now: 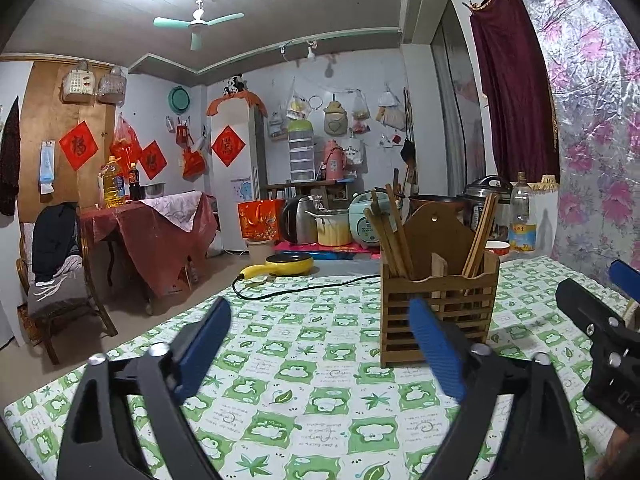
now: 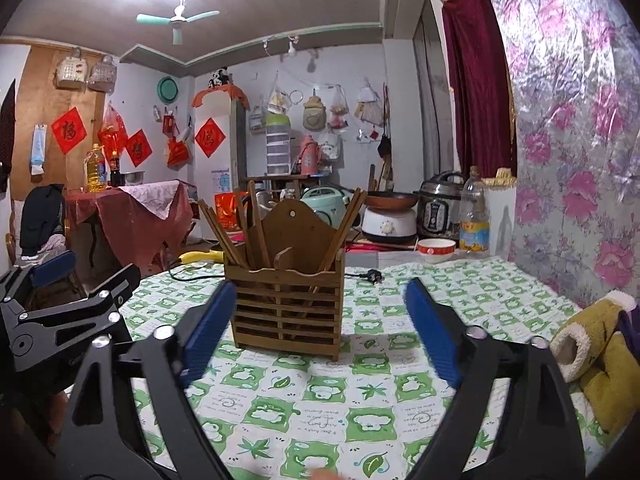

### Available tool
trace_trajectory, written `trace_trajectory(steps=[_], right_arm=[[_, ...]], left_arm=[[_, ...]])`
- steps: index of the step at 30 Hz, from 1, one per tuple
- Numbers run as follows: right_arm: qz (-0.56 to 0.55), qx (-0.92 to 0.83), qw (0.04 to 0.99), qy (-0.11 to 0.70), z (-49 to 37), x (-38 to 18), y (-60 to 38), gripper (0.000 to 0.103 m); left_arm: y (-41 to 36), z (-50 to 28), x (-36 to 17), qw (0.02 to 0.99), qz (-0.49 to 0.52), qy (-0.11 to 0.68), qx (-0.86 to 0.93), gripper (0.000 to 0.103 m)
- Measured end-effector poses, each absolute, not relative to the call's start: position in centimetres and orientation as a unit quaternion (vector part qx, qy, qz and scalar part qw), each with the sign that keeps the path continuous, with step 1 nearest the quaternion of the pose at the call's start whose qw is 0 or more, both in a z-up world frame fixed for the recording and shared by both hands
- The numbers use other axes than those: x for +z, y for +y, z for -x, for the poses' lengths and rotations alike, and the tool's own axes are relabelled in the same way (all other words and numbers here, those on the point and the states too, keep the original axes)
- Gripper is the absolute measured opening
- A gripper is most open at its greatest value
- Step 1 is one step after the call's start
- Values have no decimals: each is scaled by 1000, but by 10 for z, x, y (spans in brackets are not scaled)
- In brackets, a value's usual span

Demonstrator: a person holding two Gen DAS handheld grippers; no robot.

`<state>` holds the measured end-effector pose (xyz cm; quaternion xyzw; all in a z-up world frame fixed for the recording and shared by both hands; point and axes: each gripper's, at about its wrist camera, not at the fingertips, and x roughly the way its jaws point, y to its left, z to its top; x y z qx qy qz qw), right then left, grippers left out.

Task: Organize utensils

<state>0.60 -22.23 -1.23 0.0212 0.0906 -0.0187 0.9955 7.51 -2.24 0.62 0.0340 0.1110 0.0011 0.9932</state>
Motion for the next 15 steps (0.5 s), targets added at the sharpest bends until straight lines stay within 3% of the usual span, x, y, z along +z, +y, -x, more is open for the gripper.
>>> trace_trajectory(steps=[4,8,15], right_arm=[[-20,-21,996,85,-4,-11,-222,90],[-19,-38,996,80,-2,-10,-223,97],[-24,-42,995,82,-3,-11,-227,97]], left_arm=[[-24,-71,7,994,-34,104,-4,97],[-25,-70,7,994,-37,104,-4,97],[-23,-72,5,993,-29,112,-5,97]])
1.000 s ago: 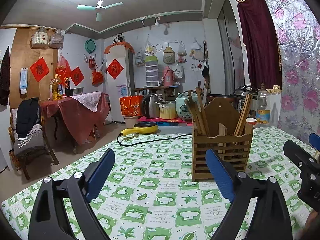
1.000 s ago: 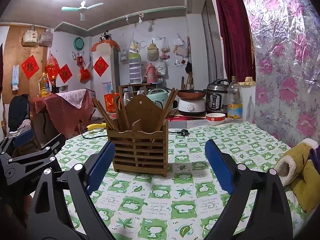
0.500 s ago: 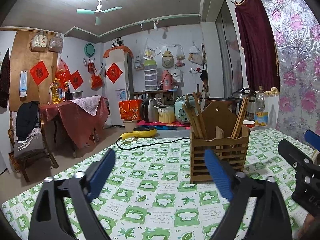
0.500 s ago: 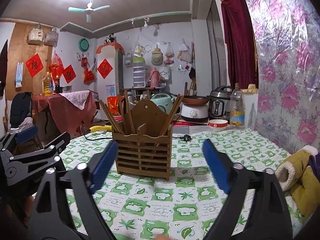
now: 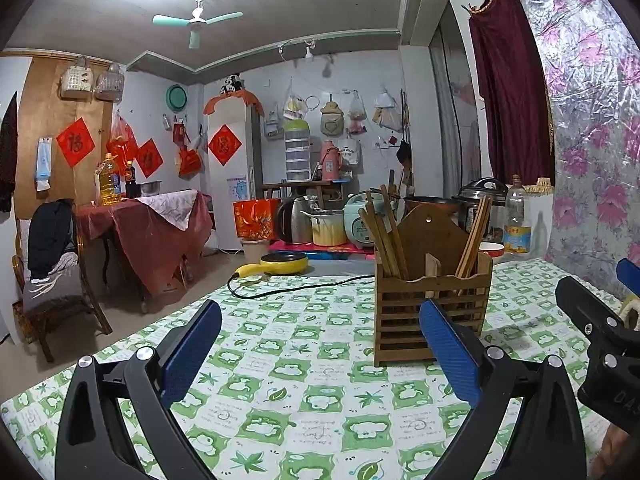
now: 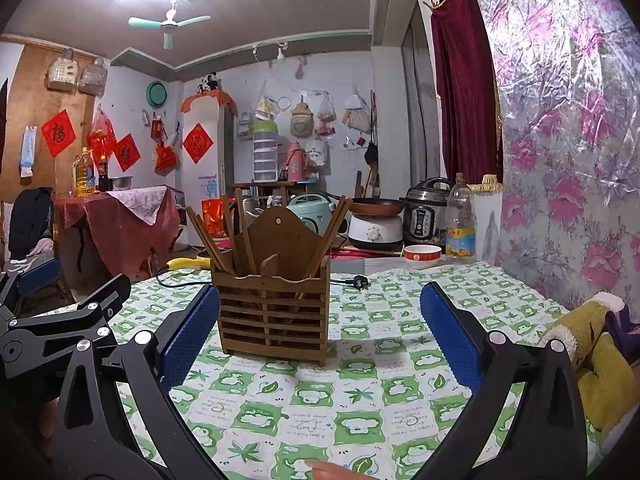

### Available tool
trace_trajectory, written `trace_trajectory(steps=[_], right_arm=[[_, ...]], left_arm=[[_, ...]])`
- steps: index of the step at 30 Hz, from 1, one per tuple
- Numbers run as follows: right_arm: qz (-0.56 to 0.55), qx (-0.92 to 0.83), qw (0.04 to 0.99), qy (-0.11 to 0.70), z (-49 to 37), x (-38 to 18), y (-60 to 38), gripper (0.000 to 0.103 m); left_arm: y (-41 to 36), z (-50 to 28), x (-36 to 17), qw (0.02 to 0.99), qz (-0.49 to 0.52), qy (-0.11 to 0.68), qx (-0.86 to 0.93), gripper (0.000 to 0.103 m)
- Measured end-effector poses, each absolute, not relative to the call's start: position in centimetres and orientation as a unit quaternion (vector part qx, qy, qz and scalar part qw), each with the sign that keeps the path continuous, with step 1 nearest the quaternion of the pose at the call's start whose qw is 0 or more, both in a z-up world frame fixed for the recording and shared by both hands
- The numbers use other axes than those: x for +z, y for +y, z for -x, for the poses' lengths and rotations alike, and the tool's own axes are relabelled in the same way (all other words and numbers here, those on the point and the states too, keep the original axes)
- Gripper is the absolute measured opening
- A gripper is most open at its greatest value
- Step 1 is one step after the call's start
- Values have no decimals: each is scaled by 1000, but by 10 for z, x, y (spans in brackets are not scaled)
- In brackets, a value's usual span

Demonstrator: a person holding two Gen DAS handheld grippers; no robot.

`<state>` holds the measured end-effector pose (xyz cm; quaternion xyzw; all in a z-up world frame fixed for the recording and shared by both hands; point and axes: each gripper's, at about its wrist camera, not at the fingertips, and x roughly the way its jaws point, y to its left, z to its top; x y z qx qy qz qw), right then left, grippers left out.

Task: Organize utensils

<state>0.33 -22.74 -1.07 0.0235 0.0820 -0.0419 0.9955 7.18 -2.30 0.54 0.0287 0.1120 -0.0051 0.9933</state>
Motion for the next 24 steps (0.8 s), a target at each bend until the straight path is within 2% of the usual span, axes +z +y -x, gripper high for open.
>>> trace_trajectory(steps=[24], right_arm=[[-26,-45,995,83,-3,-12,-229,97]], left_arm=[[-21,-74,4,992,-24,125,-1,97]])
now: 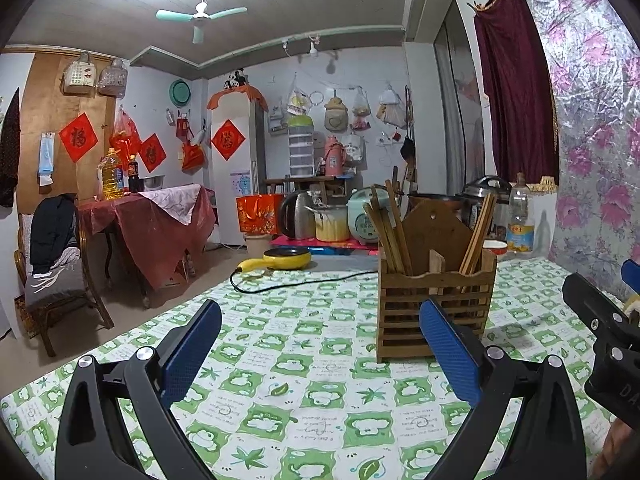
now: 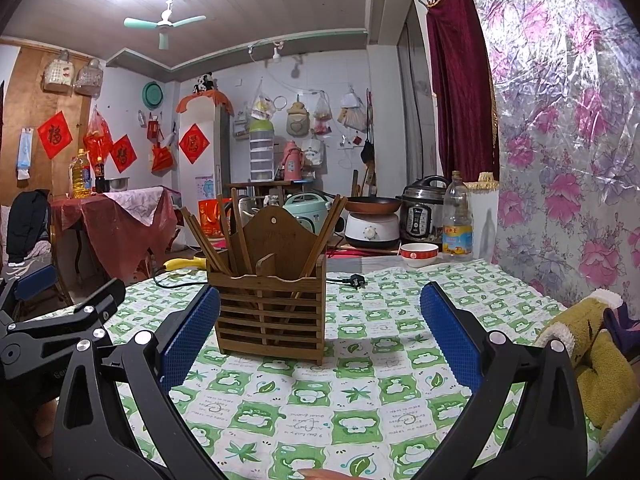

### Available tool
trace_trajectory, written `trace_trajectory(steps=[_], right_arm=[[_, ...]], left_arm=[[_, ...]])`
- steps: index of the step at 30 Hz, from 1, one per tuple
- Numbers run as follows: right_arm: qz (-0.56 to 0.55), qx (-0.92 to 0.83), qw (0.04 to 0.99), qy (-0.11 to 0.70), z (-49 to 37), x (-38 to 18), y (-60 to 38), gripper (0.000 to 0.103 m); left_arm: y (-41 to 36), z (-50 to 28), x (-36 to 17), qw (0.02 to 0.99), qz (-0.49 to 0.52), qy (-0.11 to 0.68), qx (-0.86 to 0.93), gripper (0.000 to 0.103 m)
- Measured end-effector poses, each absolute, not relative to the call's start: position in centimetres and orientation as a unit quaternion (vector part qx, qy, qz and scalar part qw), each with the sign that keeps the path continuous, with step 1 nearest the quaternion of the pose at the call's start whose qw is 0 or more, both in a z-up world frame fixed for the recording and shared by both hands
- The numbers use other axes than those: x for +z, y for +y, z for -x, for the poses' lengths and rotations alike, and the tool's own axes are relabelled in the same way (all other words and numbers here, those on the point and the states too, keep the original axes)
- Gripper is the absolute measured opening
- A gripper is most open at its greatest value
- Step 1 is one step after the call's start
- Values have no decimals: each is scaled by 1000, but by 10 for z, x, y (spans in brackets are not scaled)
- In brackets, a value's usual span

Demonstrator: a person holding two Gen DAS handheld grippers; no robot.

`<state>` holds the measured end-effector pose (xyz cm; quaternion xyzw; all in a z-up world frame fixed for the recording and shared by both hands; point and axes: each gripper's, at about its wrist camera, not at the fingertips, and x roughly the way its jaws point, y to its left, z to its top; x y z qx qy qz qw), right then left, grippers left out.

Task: Organize utensils

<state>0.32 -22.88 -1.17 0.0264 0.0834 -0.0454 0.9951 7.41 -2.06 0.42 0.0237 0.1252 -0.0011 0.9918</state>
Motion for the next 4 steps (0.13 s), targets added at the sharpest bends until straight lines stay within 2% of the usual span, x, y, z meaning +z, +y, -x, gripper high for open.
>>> trace_trajectory(steps=[4], right_arm=[[-27,-45,995,84,-3,-12,-229,97]], left_arm=[[-24,-74,5,992,-31,125,-7,97]])
